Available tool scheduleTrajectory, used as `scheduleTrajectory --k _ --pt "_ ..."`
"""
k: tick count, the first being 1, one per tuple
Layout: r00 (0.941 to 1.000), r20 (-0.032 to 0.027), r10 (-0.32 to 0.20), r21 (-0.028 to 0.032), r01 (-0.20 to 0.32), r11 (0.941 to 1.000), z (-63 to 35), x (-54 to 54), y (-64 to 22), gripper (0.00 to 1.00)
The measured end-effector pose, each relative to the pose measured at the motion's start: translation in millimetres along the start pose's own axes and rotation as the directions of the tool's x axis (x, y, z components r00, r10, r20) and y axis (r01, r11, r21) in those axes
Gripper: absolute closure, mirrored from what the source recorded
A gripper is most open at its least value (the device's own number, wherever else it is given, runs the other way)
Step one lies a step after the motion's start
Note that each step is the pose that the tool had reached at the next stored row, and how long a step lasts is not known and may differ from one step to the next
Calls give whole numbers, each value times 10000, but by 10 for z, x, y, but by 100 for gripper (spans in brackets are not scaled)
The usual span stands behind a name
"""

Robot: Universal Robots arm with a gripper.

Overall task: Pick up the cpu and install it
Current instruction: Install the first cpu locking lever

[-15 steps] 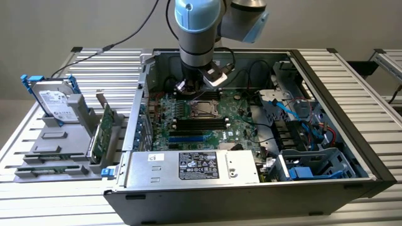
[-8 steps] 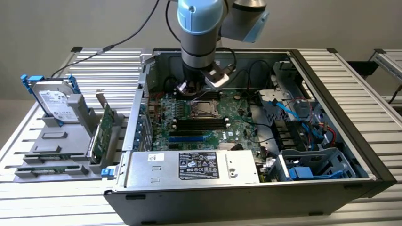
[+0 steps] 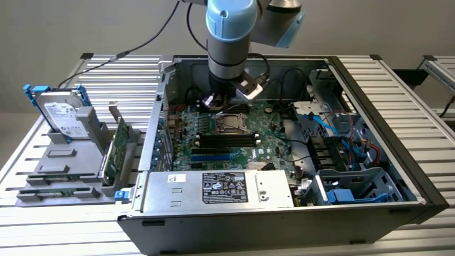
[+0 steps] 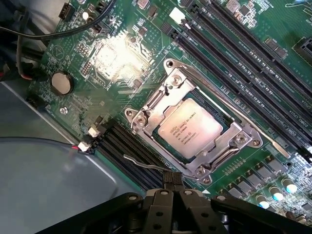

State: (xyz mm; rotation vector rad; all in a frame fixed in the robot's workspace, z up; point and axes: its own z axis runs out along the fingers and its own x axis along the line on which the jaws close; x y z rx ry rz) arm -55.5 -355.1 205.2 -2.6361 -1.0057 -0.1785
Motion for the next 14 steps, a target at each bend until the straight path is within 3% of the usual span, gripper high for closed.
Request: scheduleTrajectory --k 8,14 --pt "9994 77 -336 75 335 9994 14 52 53 89" --pt "9994 58 -344 97 343 9994 19 124 114 89"
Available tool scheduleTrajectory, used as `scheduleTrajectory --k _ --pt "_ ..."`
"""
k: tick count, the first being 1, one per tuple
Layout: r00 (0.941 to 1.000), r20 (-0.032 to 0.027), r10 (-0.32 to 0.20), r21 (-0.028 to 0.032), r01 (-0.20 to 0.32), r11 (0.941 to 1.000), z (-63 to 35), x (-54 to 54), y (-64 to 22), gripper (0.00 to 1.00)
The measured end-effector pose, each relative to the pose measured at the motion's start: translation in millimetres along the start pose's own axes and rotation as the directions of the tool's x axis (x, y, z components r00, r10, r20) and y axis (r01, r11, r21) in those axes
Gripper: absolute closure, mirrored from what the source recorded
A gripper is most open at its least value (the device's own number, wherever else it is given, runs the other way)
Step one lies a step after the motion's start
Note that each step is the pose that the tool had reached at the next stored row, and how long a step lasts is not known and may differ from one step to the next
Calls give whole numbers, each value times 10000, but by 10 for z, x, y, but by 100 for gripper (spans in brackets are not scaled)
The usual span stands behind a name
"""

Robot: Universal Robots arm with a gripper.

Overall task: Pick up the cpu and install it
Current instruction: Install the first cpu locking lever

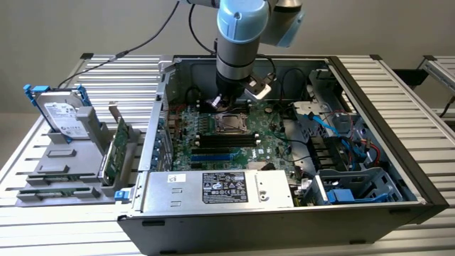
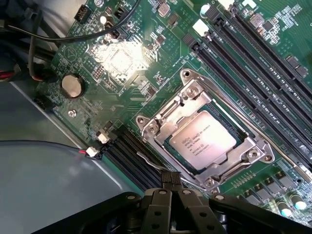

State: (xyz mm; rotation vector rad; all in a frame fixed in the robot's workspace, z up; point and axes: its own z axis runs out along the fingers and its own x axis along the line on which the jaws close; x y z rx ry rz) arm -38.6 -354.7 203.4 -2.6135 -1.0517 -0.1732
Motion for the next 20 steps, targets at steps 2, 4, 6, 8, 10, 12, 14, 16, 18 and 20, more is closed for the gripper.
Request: scheduleTrajectory --k 2,4,6,8,10,12,14,16,18,20 --pt "10000 -3 0 3 0 10000 2 12 9 89" --pt "10000 -4 0 4 0 10000 4 21 16 89" --pt "10000 -5 0 4 0 10000 9 31 26 89" --pt "10000 -4 1 4 -1 10000 18 34 33 89" --pt "10000 -6 7 3 -7 10000 29 36 36 89" --pt "10000 -4 14 4 -14 10000 38 38 39 89" --pt "10000 0 26 7 -26 10000 45 40 40 89" --pt "10000 6 40 14 -40 10000 51 41 42 89" --pt "10000 4 90 14 -90 10000 56 41 44 89" --pt "9998 -18 209 -8 -209 9998 60 41 43 89"
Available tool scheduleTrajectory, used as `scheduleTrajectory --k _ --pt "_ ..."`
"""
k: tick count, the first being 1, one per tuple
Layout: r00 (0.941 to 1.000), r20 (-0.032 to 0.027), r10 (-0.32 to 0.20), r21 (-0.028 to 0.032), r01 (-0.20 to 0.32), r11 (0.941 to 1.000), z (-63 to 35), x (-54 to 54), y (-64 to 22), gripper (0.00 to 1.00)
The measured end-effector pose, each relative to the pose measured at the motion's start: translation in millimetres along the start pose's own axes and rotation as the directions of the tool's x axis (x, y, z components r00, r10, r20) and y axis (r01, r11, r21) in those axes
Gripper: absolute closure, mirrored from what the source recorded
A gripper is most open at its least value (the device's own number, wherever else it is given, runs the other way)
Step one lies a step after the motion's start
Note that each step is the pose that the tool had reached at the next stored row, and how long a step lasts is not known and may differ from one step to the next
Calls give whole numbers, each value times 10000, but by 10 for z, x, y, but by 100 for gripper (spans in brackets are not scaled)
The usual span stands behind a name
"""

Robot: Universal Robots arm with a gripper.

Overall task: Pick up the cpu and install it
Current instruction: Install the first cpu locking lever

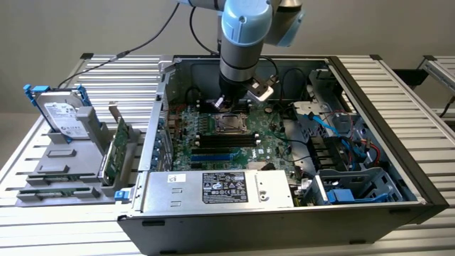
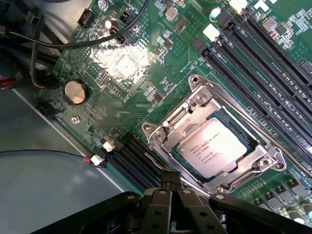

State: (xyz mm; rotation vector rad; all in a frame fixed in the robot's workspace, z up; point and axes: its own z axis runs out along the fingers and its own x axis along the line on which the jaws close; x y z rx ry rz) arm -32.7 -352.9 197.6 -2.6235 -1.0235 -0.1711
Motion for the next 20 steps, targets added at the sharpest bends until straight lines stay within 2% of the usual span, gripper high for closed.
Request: scheduleTrajectory --k 4,9,14,16,20 --pt "9997 -49 260 -37 -260 9997 9 2 -1 89" --pt "9980 -79 621 -61 -622 9980 17 4 -4 89" --pt "9939 -113 1099 -84 -1100 9939 19 4 -4 89" --pt "9915 -87 1297 -62 -1298 9915 20 5 -3 89" --pt "9870 29 1608 18 -1608 9870 17 4 -4 89"
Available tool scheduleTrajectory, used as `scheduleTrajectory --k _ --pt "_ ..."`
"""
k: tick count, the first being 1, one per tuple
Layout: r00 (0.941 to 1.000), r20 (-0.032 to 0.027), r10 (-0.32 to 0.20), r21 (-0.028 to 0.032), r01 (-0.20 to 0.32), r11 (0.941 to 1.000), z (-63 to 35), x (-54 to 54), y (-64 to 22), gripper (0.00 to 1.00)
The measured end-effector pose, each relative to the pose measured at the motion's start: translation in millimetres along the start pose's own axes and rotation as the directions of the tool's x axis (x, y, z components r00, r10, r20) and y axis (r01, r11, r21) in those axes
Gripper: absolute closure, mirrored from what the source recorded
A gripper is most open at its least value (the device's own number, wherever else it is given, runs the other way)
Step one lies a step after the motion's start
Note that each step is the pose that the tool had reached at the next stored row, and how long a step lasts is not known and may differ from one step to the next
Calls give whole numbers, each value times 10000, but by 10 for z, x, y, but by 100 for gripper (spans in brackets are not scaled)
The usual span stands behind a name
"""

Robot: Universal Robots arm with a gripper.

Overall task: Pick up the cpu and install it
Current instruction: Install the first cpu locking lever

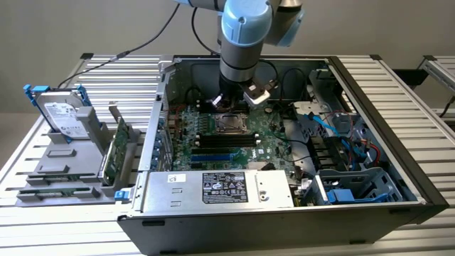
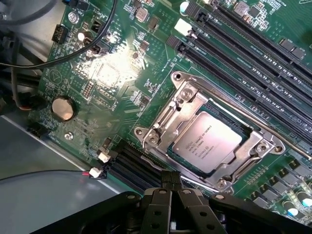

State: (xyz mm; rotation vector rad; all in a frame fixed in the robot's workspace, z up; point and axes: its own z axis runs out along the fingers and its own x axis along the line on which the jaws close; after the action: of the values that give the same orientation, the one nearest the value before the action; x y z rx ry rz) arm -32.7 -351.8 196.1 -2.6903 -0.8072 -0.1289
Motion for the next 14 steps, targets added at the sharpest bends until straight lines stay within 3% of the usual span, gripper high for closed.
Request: scheduleTrajectory --k 2,9,14 --pt "9999 39 144 28 -144 9999 -1 0 -1 89" --pt "9997 27 239 36 -239 9997 -9 35 -52 89" --pt "9996 77 257 52 -258 9997 -42 49 -76 89"
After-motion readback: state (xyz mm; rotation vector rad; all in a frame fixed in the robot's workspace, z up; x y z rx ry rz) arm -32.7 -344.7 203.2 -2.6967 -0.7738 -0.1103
